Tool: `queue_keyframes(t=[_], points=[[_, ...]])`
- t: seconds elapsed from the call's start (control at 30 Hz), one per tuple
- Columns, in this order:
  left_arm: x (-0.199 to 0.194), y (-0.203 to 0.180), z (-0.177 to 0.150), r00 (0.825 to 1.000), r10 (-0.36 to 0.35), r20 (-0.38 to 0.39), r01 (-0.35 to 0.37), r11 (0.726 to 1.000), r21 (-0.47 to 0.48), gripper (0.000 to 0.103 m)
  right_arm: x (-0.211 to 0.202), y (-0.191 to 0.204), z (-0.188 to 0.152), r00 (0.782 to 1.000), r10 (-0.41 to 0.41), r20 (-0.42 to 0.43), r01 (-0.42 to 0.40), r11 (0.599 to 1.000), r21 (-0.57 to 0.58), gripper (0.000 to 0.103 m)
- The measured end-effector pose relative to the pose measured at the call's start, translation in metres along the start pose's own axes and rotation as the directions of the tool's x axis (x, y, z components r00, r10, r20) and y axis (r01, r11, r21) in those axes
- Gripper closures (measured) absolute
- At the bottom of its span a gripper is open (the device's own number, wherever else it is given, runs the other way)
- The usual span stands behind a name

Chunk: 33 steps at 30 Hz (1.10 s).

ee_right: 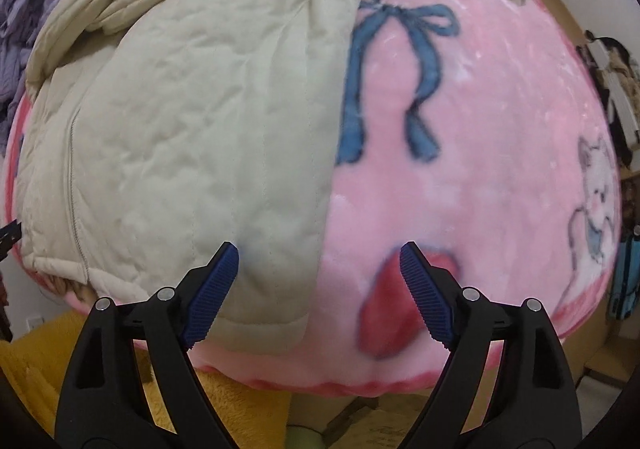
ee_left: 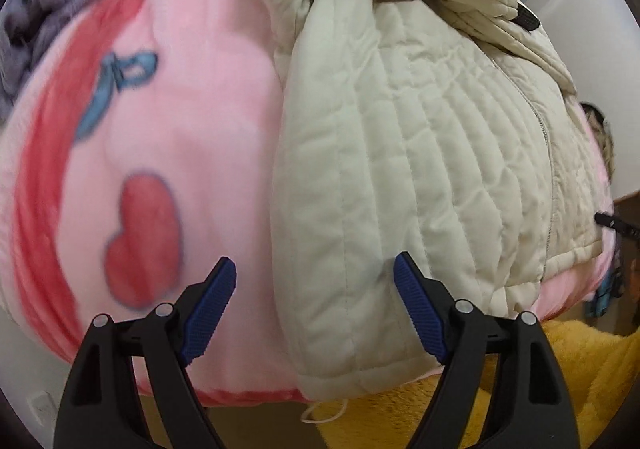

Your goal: Fold large clothes

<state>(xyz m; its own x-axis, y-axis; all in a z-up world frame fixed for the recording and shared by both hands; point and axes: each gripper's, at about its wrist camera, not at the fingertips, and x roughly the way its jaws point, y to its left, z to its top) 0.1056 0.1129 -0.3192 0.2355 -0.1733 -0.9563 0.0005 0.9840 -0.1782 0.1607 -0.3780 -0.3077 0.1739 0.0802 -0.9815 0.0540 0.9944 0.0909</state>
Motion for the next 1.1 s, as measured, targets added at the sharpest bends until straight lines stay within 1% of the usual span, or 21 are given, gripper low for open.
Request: queue_keyframes(t=[0.07, 0.1, 0.17, 0.23, 0.3, 0.33, 0.4, 0.43, 0.47, 0.5, 0.57, 0.63, 0.7, 0.83, 0.87, 0.9, 0.93, 1.0, 1.03, 1.07, 1.1], points=[[0.002, 0.006, -0.002, 0.999, -0.033, -0.009, 0.032, 0.998, -0.053, 0.023, 0.002, 0.003, -0.005, 0.999, 0.043, -0.016, -0.043, 0.999, 0.012, 0.024], [0.0, 0.009, -0.003, 0.999, -0.041, -0.002, 0.041, 0.997, -0.071, 0.023, 0.003, 0.004, -0.006, 0.999, 0.05, -0.019, -0.05, 0.999, 0.011, 0.024], [0.0, 0.012, -0.005, 0.998, -0.055, 0.009, 0.056, 0.995, -0.087, 0.023, 0.006, 0.011, -0.016, 0.998, 0.067, -0.018, -0.067, 0.998, 0.003, 0.024], [0.005, 0.014, -0.007, 0.998, -0.06, 0.007, 0.06, 0.993, -0.104, 0.023, 0.013, 0.016, -0.023, 0.996, 0.087, -0.036, -0.087, 0.996, 0.02, 0.025], [0.01, 0.011, -0.008, 0.999, -0.04, -0.011, 0.039, 0.995, -0.093, 0.023, 0.022, 0.017, -0.025, 0.995, 0.084, -0.049, -0.081, 0.994, 0.069, 0.024], [0.013, 0.006, -0.005, 1.0, -0.014, -0.028, 0.012, 0.997, -0.073, 0.023, 0.025, 0.017, -0.025, 0.996, 0.079, -0.051, -0.074, 0.993, 0.091, 0.025], [0.017, -0.004, 0.001, 0.997, 0.029, -0.067, -0.033, 0.997, -0.065, 0.023, 0.025, 0.017, -0.023, 0.996, 0.074, -0.057, -0.068, 0.992, 0.104, 0.03], [0.017, -0.008, 0.004, 0.996, 0.032, -0.079, -0.037, 0.997, -0.072, 0.023, 0.024, 0.018, -0.024, 0.996, 0.069, -0.058, -0.063, 0.993, 0.1, 0.032], [0.016, -0.01, 0.005, 0.996, 0.02, -0.084, -0.027, 0.996, -0.08, 0.023, 0.023, 0.02, -0.025, 0.996, 0.066, -0.059, -0.06, 0.994, 0.091, 0.035], [0.016, -0.012, 0.006, 0.996, 0.011, -0.087, -0.018, 0.997, -0.08, 0.024, 0.021, 0.023, -0.026, 0.996, 0.063, -0.058, -0.058, 0.995, 0.082, 0.036], [0.013, -0.021, 0.005, 0.996, 0.004, -0.087, -0.009, 0.998, -0.058, 0.034, 0.018, 0.032, -0.025, 0.997, 0.06, -0.056, -0.056, 0.995, 0.08, 0.037], [0.01, -0.027, 0.005, 0.995, 0.037, -0.093, -0.041, 0.998, -0.038, 0.036, 0.018, 0.031, -0.027, 0.997, 0.062, -0.053, -0.057, 0.993, 0.101, 0.038], [0.01, -0.033, 0.006, 0.994, 0.051, -0.101, -0.055, 0.998, -0.035, 0.038, 0.017, 0.033, -0.029, 0.997, 0.057, -0.049, -0.052, 0.993, 0.105, 0.041], [0.011, -0.042, 0.011, 0.989, 0.068, -0.13, -0.072, 0.997, -0.025, 0.042, 0.016, 0.044, -0.027, 0.998, 0.038, -0.052, -0.033, 0.995, 0.089, 0.041], [0.011, -0.045, 0.012, 0.988, 0.072, -0.134, -0.074, 0.997, -0.015, 0.045, 0.016, 0.051, -0.028, 0.998, 0.038, -0.053, -0.033, 0.995, 0.092, 0.042], [0.012, -0.053, 0.018, 0.987, 0.08, -0.138, -0.082, 0.997, -0.006, 0.053, 0.016, 0.053, -0.028, 0.998, 0.039, -0.056, -0.034, 0.995, 0.093, 0.043], [0.014, -0.064, 0.021, 0.985, 0.093, -0.143, -0.092, 0.996, 0.014, 0.057, 0.015, 0.055, -0.027, 0.998, 0.037, -0.059, -0.031, 0.996, 0.088, 0.052], [0.011, -0.082, 0.025, 0.979, 0.142, -0.145, -0.132, 0.988, 0.077, 0.079, 0.013, 0.06, -0.022, 0.997, 0.029, -0.074, -0.024, 0.997, 0.068, 0.061], [0.008, -0.088, 0.027, 0.977, 0.16, -0.144, -0.146, 0.984, 0.101, 0.083, 0.012, 0.059, -0.016, 0.996, 0.027, -0.083, -0.023, 0.998, 0.057, 0.068], [0.006, -0.094, 0.029, 0.974, 0.174, -0.145, -0.156, 0.98, 0.126, 0.087, 0.009, 0.062, -0.013, 0.995, 0.029, -0.092, -0.025, 0.999, 0.041, 0.072], [0.004, -0.098, 0.031, 0.971, 0.181, -0.154, -0.159, 0.977, 0.144, 0.089, 0.003, 0.065, -0.01, 0.995, 0.028, -0.096, -0.026, 0.999, 0.021, 0.073]])
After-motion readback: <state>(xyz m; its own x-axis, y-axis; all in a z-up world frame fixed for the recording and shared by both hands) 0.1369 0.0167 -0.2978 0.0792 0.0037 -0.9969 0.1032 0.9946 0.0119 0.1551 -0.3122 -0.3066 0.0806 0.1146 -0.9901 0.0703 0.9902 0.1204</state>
